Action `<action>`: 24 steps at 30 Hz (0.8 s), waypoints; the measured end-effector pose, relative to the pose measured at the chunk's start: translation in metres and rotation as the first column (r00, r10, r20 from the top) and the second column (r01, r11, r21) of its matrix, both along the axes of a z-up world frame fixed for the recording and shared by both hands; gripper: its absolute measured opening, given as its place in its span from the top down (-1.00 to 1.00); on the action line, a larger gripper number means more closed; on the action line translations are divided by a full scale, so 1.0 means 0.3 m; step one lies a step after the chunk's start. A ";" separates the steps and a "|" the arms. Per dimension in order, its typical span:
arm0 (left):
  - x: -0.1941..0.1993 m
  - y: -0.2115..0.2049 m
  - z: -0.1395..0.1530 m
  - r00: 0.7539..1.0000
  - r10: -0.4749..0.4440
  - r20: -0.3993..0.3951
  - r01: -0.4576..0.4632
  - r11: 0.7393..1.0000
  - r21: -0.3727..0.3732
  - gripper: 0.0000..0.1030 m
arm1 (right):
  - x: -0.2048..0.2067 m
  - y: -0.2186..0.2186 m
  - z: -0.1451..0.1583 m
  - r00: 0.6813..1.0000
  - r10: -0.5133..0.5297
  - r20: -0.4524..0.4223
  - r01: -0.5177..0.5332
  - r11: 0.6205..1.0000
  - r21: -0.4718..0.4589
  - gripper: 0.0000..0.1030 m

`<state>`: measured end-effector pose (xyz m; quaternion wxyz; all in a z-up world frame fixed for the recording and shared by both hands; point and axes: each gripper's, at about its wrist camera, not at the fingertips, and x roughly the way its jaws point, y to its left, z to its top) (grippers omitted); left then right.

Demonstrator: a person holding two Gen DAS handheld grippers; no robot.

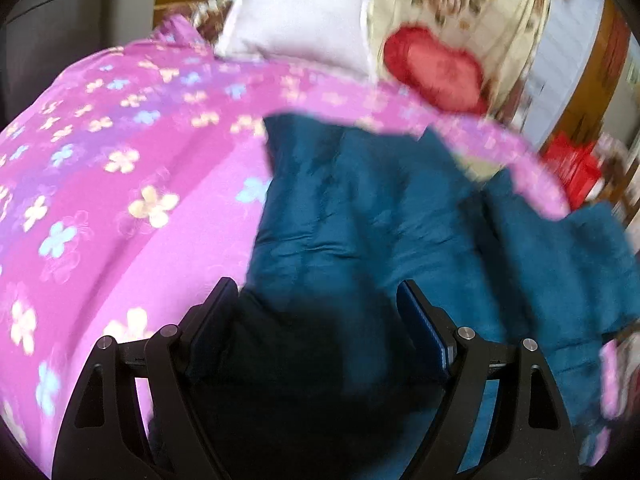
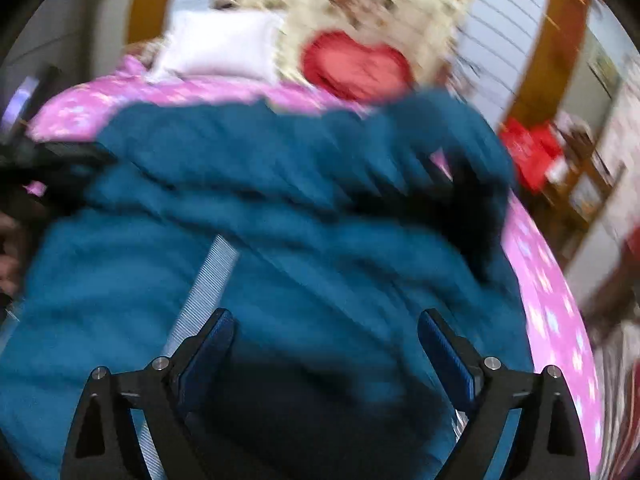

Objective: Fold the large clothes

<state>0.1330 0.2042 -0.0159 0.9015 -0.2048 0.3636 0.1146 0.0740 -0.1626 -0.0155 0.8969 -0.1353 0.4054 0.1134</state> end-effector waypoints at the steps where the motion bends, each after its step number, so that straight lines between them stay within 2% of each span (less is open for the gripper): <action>1: -0.006 -0.016 0.021 1.000 -0.001 0.019 0.002 1.000 -0.014 -0.70 | 0.015 -0.041 -0.015 0.999 -0.017 -0.047 0.021 0.997 0.080 -0.78; 2: -0.002 -0.032 0.042 1.000 -0.008 0.030 0.009 1.000 -0.026 -0.74 | 0.031 -0.067 -0.026 0.996 -0.021 -0.083 0.032 0.991 0.134 -0.79; 4: 0.018 -0.070 0.075 0.999 -0.015 0.050 0.017 0.999 -0.028 -0.82 | 0.045 -0.086 -0.036 0.994 -0.019 -0.108 0.037 0.985 0.169 -0.85; 8: 0.052 -0.117 0.115 0.999 0.011 0.053 -0.012 1.000 0.005 -0.84 | 0.047 -0.073 -0.046 0.993 -0.009 -0.114 0.026 0.988 0.150 -0.92; 11: 0.001 -0.097 0.143 0.991 0.103 0.086 -0.107 0.993 0.050 -0.84 | 0.044 -0.075 -0.047 0.992 -0.006 -0.123 0.025 0.987 0.157 -0.94; 12: -0.024 -0.077 0.143 0.983 0.168 0.076 -0.174 0.981 0.084 -0.84 | 0.047 -0.075 -0.045 0.992 -0.005 -0.125 0.025 0.987 0.157 -0.95; 14: -0.056 -0.043 0.131 0.969 0.244 0.044 -0.248 0.961 0.120 -0.84 | 0.051 -0.073 -0.044 0.992 -0.004 -0.127 0.023 0.988 0.152 -0.95; 16: -0.071 -0.028 0.127 0.967 0.253 0.034 -0.255 0.960 0.114 -0.84 | 0.053 -0.073 -0.042 0.992 -0.003 -0.128 0.021 0.990 0.143 -0.98; 18: -0.063 -0.056 0.145 0.979 0.192 0.062 -0.198 0.974 0.114 -0.84 | 0.057 -0.063 -0.043 0.992 -0.001 -0.129 0.018 0.991 0.131 -0.99; 21: 0.011 -0.157 0.156 0.998 -0.010 0.069 0.004 0.996 0.084 -0.84 | 0.059 -0.068 -0.042 0.992 0.000 -0.129 0.017 0.991 0.131 -0.99; 22: 0.045 -0.196 0.149 0.994 -0.094 0.064 0.090 0.994 0.054 -0.84 | 0.059 -0.066 -0.042 0.992 0.000 -0.129 0.018 0.991 0.133 -0.99; 24: 0.129 -0.268 0.105 0.970 -0.242 0.014 0.242 0.970 0.000 -0.84 | 0.058 -0.069 -0.041 0.991 0.000 -0.130 0.018 0.991 0.136 -0.99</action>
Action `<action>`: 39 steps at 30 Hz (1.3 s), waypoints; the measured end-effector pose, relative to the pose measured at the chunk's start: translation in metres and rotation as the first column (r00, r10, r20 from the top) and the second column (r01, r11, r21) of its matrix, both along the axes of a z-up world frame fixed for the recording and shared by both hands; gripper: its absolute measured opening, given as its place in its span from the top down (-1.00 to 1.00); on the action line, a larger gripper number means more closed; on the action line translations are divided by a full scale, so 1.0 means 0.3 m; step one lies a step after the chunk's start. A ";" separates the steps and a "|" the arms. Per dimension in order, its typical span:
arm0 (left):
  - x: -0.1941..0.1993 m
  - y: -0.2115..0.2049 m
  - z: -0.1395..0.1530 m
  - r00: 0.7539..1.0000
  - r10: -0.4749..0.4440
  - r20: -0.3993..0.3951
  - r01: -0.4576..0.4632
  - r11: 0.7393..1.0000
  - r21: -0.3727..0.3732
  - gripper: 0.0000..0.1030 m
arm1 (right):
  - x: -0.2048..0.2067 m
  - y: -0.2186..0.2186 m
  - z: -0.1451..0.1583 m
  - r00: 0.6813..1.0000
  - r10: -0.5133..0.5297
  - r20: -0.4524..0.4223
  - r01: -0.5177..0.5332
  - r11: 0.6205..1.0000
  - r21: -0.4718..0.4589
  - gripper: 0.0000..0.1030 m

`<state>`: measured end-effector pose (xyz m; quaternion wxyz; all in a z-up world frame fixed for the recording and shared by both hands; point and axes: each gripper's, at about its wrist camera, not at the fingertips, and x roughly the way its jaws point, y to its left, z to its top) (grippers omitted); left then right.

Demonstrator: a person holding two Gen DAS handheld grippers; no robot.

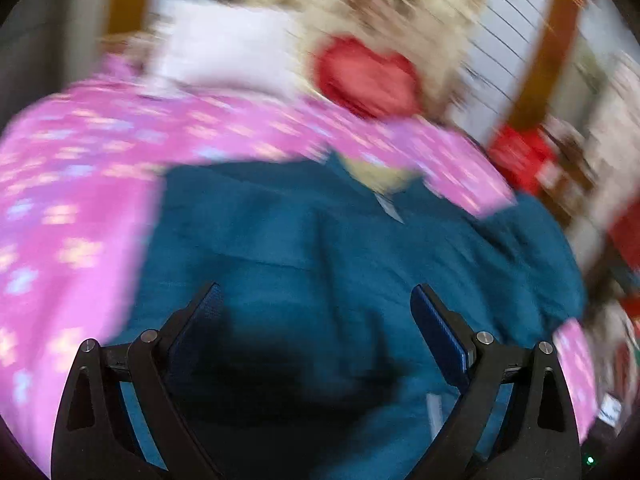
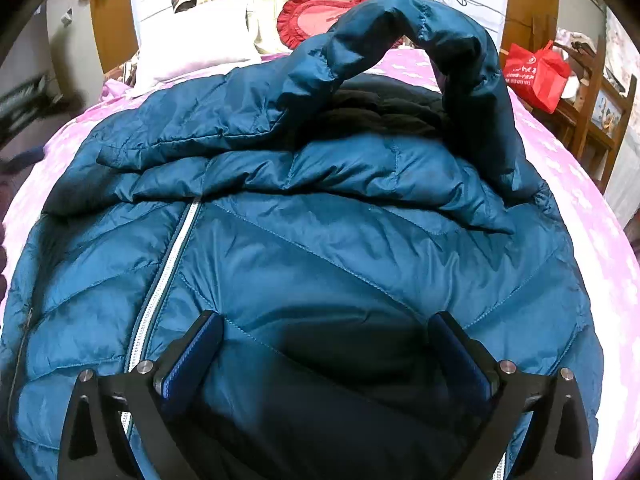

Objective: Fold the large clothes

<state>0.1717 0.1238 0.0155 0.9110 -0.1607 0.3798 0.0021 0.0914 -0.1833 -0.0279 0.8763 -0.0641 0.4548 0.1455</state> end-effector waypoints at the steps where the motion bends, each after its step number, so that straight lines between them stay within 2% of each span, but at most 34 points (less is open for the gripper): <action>1: 0.032 -0.023 -0.022 0.999 -0.025 -0.033 0.025 1.000 -0.002 -0.84 | -0.001 0.000 0.000 1.000 0.000 0.000 0.000 1.000 -0.002 -0.99; 3: 0.092 -0.047 -0.082 0.993 -0.038 -0.116 0.036 0.999 -0.015 -0.81 | 0.001 0.002 0.000 1.000 0.000 0.001 0.000 1.000 -0.005 -0.99; 4: 0.106 -0.057 -0.098 0.991 -0.028 -0.128 0.026 0.999 -0.018 -0.56 | 0.001 0.002 -0.001 1.000 0.001 0.000 -0.001 1.000 -0.006 -0.99; 5: 0.103 -0.067 -0.095 0.994 -0.027 -0.107 0.026 1.000 -0.017 -0.30 | 0.001 0.005 -0.002 1.000 0.001 0.000 -0.001 1.000 -0.009 -1.00; 6: 0.096 -0.079 -0.083 0.996 -0.031 -0.081 0.030 0.999 -0.014 0.33 | 0.000 0.007 -0.003 1.000 0.001 0.000 -0.001 1.000 -0.011 -1.00; 7: 0.086 -0.095 -0.068 0.997 -0.032 -0.070 0.032 0.999 0.003 0.74 | 0.001 0.007 -0.003 1.000 0.001 0.000 -0.001 1.000 -0.010 -1.00; 9: 0.059 -0.124 -0.024 0.998 -0.060 -0.036 0.061 0.998 0.033 0.84 | 0.005 0.007 -0.004 1.000 0.002 -0.003 -0.002 1.000 -0.005 -1.00; 13: -0.038 -0.082 0.086 0.996 -0.068 0.062 0.066 0.997 0.037 0.85 | 0.006 0.002 -0.004 1.000 0.001 -0.004 -0.001 1.000 -0.002 -1.00; 17: -0.138 0.071 0.152 0.994 -0.017 0.106 0.016 1.000 0.004 0.86 | 0.004 0.001 -0.002 1.000 0.002 -0.005 -0.002 1.000 0.001 -1.00; 21: -0.173 0.183 0.116 0.997 0.000 0.073 0.002 1.000 -0.025 0.86 | 0.010 0.001 -0.001 1.000 0.002 -0.007 -0.002 1.000 0.001 -1.00; 24: -0.137 0.186 0.032 1.000 -0.015 -0.013 0.015 1.000 -0.013 0.80 | 0.013 0.002 -0.003 1.000 0.003 -0.008 -0.003 1.000 0.001 -1.00; 26: -0.133 0.188 0.012 0.999 0.009 -0.040 -0.009 1.000 -0.004 0.64 | 0.015 -0.002 -0.004 1.000 0.003 -0.010 -0.003 1.000 0.006 -1.00; 28: -0.143 0.202 0.025 0.996 0.090 -0.021 -0.090 0.996 0.008 0.37 | 0.017 -0.007 -0.007 1.000 0.004 -0.017 -0.003 1.000 0.017 -1.00; 29: -0.154 0.209 0.042 0.989 0.147 -0.001 -0.147 0.989 0.021 0.25 | 0.019 -0.011 -0.007 1.000 0.005 -0.017 -0.005 1.000 0.020 -1.00; 30: -0.170 0.210 0.063 0.979 0.204 0.029 -0.205 0.978 0.032 -0.01 | 0.022 -0.014 -0.008 1.000 0.006 -0.020 -0.006 1.000 0.022 -1.00; 31: -0.193 0.200 0.092 0.964 0.251 0.085 -0.255 0.967 0.032 -0.18 | 0.024 -0.014 -0.009 1.000 0.007 -0.022 -0.007 1.000 0.022 -1.00; 32: -0.203 0.182 0.114 0.956 0.265 0.130 -0.271 0.962 0.030 -0.21 | 0.025 -0.014 -0.009 1.000 0.008 -0.022 -0.007 1.000 0.020 -1.00; 34: -0.200 0.117 0.158 0.951 0.233 0.205 -0.252 0.965 0.070 -0.24 | 0.029 -0.016 -0.010 1.000 0.007 -0.020 -0.007 1.000 0.016 -1.00; 35: -0.178 0.070 0.165 0.958 0.186 0.218 -0.212 0.972 0.102 -0.25 | 0.030 -0.015 -0.009 1.000 0.006 -0.018 -0.006 1.000 0.014 -1.00; 36: -0.150 0.036 0.160 0.969 0.141 0.204 -0.170 0.977 0.127 -0.26 | 0.026 -0.012 -0.011 1.000 0.006 -0.016 -0.006 1.000 0.013 -1.00; 37: -0.105 -0.006 0.136 0.984 0.085 0.158 -0.109 0.982 0.154 -0.26 | 0.027 -0.013 -0.011 1.000 0.006 -0.015 -0.006 1.000 0.013 -1.00; 39: -0.042 -0.045 0.080 0.994 0.046 0.100 -0.064 0.981 0.186 -0.26 | 0.025 -0.011 -0.011 1.000 0.006 -0.015 -0.006 1.000 0.016 -1.00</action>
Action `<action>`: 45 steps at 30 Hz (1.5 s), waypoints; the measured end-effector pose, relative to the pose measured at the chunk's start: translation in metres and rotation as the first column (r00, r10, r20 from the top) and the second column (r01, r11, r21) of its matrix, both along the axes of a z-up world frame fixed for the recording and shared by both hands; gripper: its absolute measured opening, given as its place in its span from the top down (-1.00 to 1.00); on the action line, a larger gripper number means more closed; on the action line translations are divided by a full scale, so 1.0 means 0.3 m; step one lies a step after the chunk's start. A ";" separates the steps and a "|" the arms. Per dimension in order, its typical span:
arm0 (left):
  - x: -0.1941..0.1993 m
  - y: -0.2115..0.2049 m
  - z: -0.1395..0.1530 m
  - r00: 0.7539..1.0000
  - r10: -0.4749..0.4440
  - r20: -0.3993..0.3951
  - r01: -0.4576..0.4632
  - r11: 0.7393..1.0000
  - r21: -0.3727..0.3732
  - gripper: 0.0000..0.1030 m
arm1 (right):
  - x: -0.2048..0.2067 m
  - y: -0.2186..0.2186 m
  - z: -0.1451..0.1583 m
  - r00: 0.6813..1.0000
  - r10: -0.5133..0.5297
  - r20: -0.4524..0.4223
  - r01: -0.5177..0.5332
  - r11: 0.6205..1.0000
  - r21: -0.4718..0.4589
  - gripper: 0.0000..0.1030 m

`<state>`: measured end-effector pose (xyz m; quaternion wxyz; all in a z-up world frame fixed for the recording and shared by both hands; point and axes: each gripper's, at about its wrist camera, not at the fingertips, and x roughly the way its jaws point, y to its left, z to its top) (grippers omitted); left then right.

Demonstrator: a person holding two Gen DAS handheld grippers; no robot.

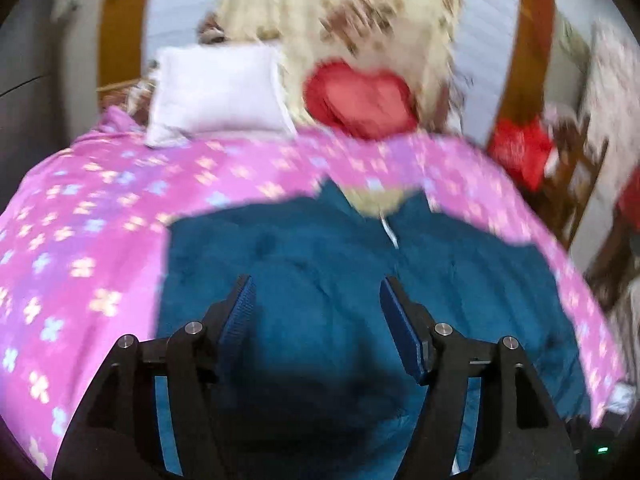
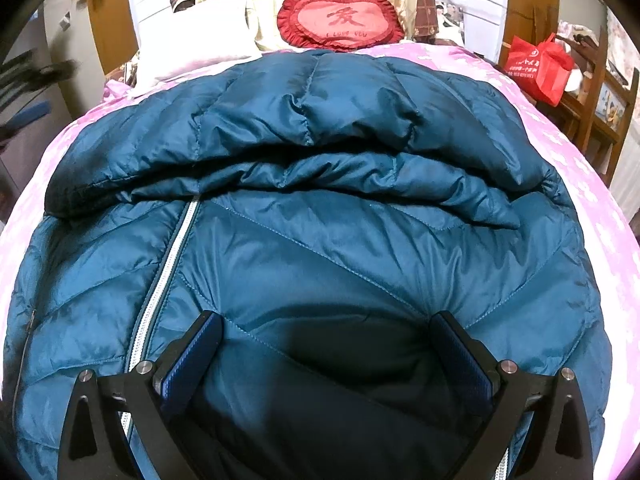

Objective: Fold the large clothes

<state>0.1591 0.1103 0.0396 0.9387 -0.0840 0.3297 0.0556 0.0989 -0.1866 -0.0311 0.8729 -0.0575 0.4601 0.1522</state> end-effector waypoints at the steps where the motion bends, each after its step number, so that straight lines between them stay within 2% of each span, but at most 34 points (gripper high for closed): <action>1: 0.034 -0.003 -0.042 0.999 0.013 -0.047 -0.012 1.000 0.026 -0.26 | -0.003 0.003 0.000 1.000 0.000 0.001 0.000 1.000 0.000 -1.00; 3: 0.077 0.025 -0.137 0.983 0.086 -0.161 -0.076 0.995 0.071 -0.25 | -0.002 0.002 0.001 1.000 0.000 0.002 0.000 1.000 0.001 -1.00; 4: 0.087 0.039 -0.179 0.976 0.098 -0.192 -0.085 0.994 0.073 -0.29 | -0.004 0.000 0.000 1.000 0.000 0.002 0.000 1.000 0.002 -1.00; 6: 0.068 0.063 -0.234 0.983 0.075 -0.168 -0.069 0.997 0.042 -0.30 | -0.004 -0.001 0.002 1.000 0.001 0.002 -0.001 1.000 0.003 -1.00; 9: 0.035 0.065 -0.242 0.988 0.079 -0.130 -0.075 0.997 0.036 -0.30 | -0.009 -0.011 0.032 1.000 0.020 -0.005 -0.020 1.000 0.015 -0.98; 10: 0.037 0.065 -0.239 0.988 0.080 -0.130 -0.076 0.997 0.034 -0.30 | -0.013 -0.028 0.063 1.000 0.013 0.027 -0.014 0.999 0.035 -0.98; 12: 0.035 0.076 -0.236 0.988 0.081 -0.129 -0.079 0.997 0.024 -0.30 | 0.001 -0.086 0.158 0.989 -0.026 0.146 0.009 0.994 0.113 -0.98; 14: 0.044 0.085 -0.235 0.988 0.081 -0.130 -0.079 0.997 0.021 -0.30 | 0.079 -0.144 0.227 0.976 -0.077 0.203 0.041 0.984 0.175 -0.98; 16: 0.037 0.079 -0.239 0.988 0.083 -0.132 -0.081 0.997 0.020 -0.31 | 0.194 -0.177 0.258 0.972 -0.122 0.201 0.081 0.976 0.201 -0.98; 19: 0.042 0.082 -0.243 0.987 0.085 -0.137 -0.084 0.996 0.014 -0.33 | 0.370 -0.187 0.246 0.982 -0.103 0.159 0.065 0.971 0.230 -0.98; 22: 0.044 0.083 -0.245 0.987 0.083 -0.137 -0.083 0.997 0.009 -0.33 | 0.520 -0.150 0.089 1.000 -0.005 -0.012 0.006 0.993 0.119 -1.00; 23: 0.043 0.084 -0.246 0.987 0.082 -0.137 -0.082 0.997 0.006 -0.33 | 0.528 -0.150 0.039 0.999 0.035 -0.013 -0.034 0.995 0.098 -1.00; 25: 0.048 0.083 -0.248 0.987 0.084 -0.139 -0.084 0.996 0.006 -0.33 | 0.544 -0.163 0.017 0.999 0.031 -0.036 -0.027 0.993 0.112 -1.00; 29: 0.048 0.085 -0.250 0.986 0.088 -0.139 -0.089 0.996 0.005 -0.33 | 0.567 -0.126 0.052 0.996 0.020 -0.086 -0.019 1.000 0.012 -0.99; 30: 0.048 0.085 -0.250 0.986 0.090 -0.139 -0.090 0.996 0.006 -0.33 | 0.573 -0.118 0.081 0.996 0.007 -0.086 -0.008 1.000 -0.010 -0.97; 32: 0.047 0.087 -0.251 0.986 0.093 -0.138 -0.093 0.996 0.004 -0.33 | 0.559 -0.100 0.176 0.999 -0.031 0.025 0.032 0.999 -0.033 -0.93; 34: 0.048 0.087 -0.251 0.986 0.094 -0.139 -0.094 0.996 0.005 -0.33 | 0.551 -0.073 0.256 0.993 -0.059 0.104 0.057 0.998 0.018 -0.93; 36: 0.049 0.088 -0.252 0.986 0.093 -0.140 -0.093 0.996 0.004 -0.33 | 0.574 -0.019 0.281 0.992 -0.056 0.114 0.049 0.997 0.064 -0.94; 38: 0.049 0.086 -0.252 0.985 0.093 -0.143 -0.093 0.996 0.005 -0.33 | 0.629 0.056 0.234 0.996 -0.050 0.076 0.048 0.998 0.028 -0.94; 41: 0.049 0.087 -0.253 0.986 0.090 -0.143 -0.091 0.996 0.003 -0.33 | 0.659 0.112 0.085 0.999 -0.036 0.003 0.036 0.998 -0.050 -1.00; 43: 0.051 0.088 -0.256 0.984 0.091 -0.150 -0.091 0.996 0.005 -0.33 | 0.627 0.103 0.078 0.998 -0.037 0.047 0.039 0.999 -0.032 -1.00; 45: 0.052 0.089 -0.257 0.984 0.092 -0.155 -0.092 0.996 0.008 -0.33 | 0.609 0.086 0.100 0.999 -0.045 0.026 0.046 0.998 -0.040 -0.99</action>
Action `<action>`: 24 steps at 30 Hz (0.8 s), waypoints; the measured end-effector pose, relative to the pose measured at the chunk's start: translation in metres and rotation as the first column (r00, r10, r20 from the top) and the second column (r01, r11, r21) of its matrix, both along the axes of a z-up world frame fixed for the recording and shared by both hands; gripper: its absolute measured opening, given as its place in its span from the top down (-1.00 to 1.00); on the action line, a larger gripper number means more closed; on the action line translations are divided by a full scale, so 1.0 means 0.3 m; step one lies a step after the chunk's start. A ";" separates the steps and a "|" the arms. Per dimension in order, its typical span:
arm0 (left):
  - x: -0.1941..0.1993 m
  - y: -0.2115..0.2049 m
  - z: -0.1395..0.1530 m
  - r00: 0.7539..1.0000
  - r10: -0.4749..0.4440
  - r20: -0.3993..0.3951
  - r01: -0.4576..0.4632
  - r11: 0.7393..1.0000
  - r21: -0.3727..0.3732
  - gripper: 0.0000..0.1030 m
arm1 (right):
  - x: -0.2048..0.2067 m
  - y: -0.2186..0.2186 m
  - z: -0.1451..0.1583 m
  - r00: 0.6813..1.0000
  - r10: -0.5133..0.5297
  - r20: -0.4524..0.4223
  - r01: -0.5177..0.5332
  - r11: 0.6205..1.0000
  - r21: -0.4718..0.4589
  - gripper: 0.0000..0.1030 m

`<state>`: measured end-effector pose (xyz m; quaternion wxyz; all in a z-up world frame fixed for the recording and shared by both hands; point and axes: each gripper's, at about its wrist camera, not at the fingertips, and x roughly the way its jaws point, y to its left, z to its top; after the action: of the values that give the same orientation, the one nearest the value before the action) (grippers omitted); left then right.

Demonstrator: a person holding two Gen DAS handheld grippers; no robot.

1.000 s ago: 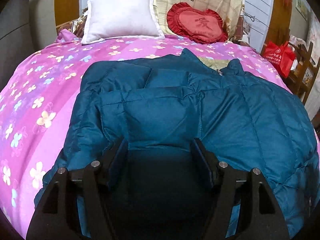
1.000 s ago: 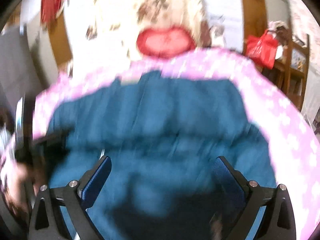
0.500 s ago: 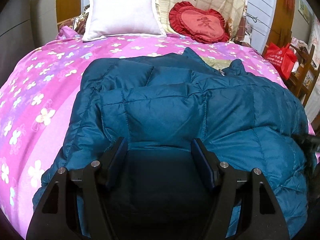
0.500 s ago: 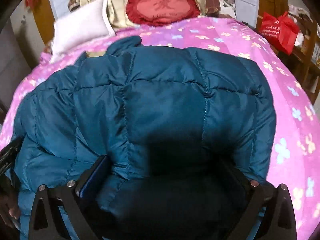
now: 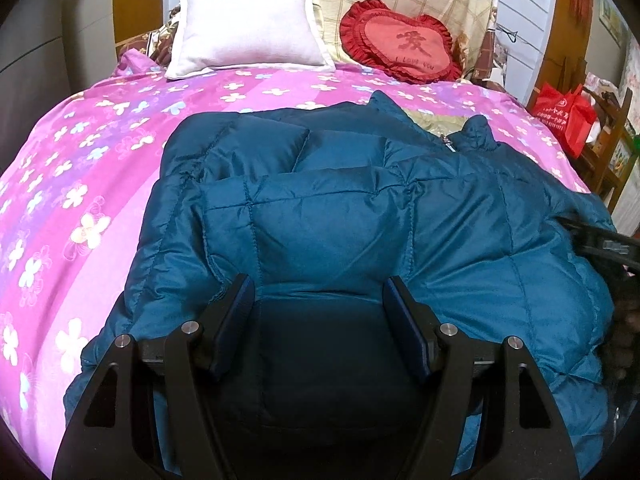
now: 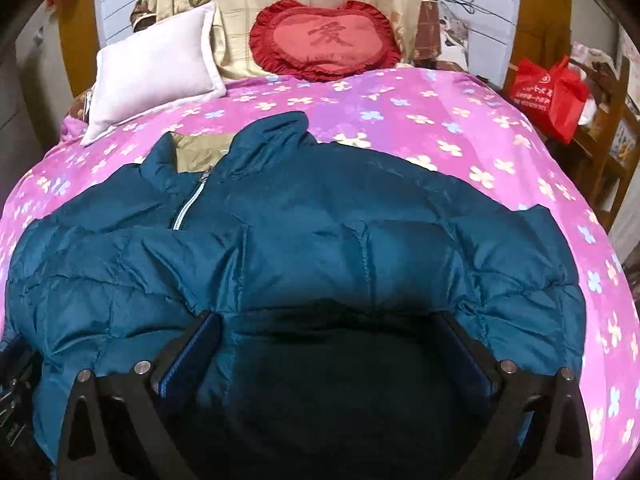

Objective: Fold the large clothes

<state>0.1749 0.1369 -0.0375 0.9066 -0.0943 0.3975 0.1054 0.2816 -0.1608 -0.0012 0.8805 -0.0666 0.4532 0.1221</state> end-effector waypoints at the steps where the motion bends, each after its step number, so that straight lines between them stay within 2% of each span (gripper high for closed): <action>1: 0.001 0.001 -0.001 1.000 0.000 -0.001 0.000 1.000 -0.001 -0.33 | -0.021 -0.008 0.023 1.000 -0.001 0.000 0.001 1.000 -0.008 -0.99; 3: 0.000 0.003 0.000 1.000 0.001 0.000 -0.001 1.000 -0.005 -0.33 | -0.087 -0.034 0.086 0.998 -0.021 0.053 0.022 1.000 -0.015 -0.99; 5: 0.001 0.003 0.001 1.000 0.001 0.000 -0.001 1.000 -0.005 -0.33 | -0.208 -0.076 0.142 0.993 -0.023 0.113 0.018 0.999 0.043 -0.99; 6: 0.001 0.003 0.001 1.000 0.000 0.000 0.000 1.000 -0.005 -0.33 | -0.260 -0.088 0.147 0.993 -0.018 0.115 0.009 0.997 0.072 -0.99; 7: 0.001 0.003 0.001 1.000 0.000 -0.001 0.000 1.000 -0.004 -0.33 | -0.320 -0.099 0.136 0.995 -0.003 0.101 -0.007 0.995 0.095 -0.99; 9: 0.001 0.002 0.001 1.000 0.001 -0.001 -0.001 1.000 -0.005 -0.33 | -0.398 -0.103 0.064 0.999 0.004 0.034 -0.006 0.997 0.075 -0.99; 11: 0.001 0.004 0.001 1.000 0.001 -0.002 -0.001 1.000 -0.005 -0.33 | -0.449 -0.107 -0.046 0.995 0.002 -0.103 0.003 0.999 0.048 -0.99; 12: 0.001 0.002 0.001 1.000 0.001 -0.001 -0.001 1.000 -0.004 -0.33 | -0.485 -0.111 -0.074 0.994 -0.002 -0.109 0.006 0.999 0.037 -0.99; 14: 0.001 0.002 0.002 1.000 0.001 -0.002 -0.001 1.000 -0.002 -0.33 | -0.582 -0.135 -0.038 0.999 -0.029 -0.025 0.030 0.998 0.046 -0.99; 16: 0.001 0.003 0.000 1.000 0.000 -0.001 0.000 1.000 -0.005 -0.33 | -0.653 -0.149 -0.017 1.000 -0.001 -0.029 0.004 0.994 0.105 -0.99; 18: 0.001 0.002 0.001 1.000 0.000 -0.002 0.000 1.000 -0.004 -0.33 | -0.703 -0.148 -0.035 0.999 0.024 -0.037 -0.021 0.997 0.078 -0.99; 20: 0.001 0.002 0.000 1.000 0.001 -0.002 -0.001 1.000 -0.004 -0.33 | -0.738 -0.140 -0.066 0.999 0.047 -0.012 -0.046 0.998 0.049 -1.00; 24: -0.001 0.002 0.000 1.000 -0.002 -0.006 0.002 1.000 -0.003 -0.34 | -0.728 -0.152 -0.068 0.998 0.051 -0.020 -0.050 0.997 0.062 -1.00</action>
<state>0.1747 0.1374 -0.0374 0.9055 -0.0950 0.4003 0.1041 0.0633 -0.2063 -0.0216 0.8739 -0.0498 0.4567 0.1589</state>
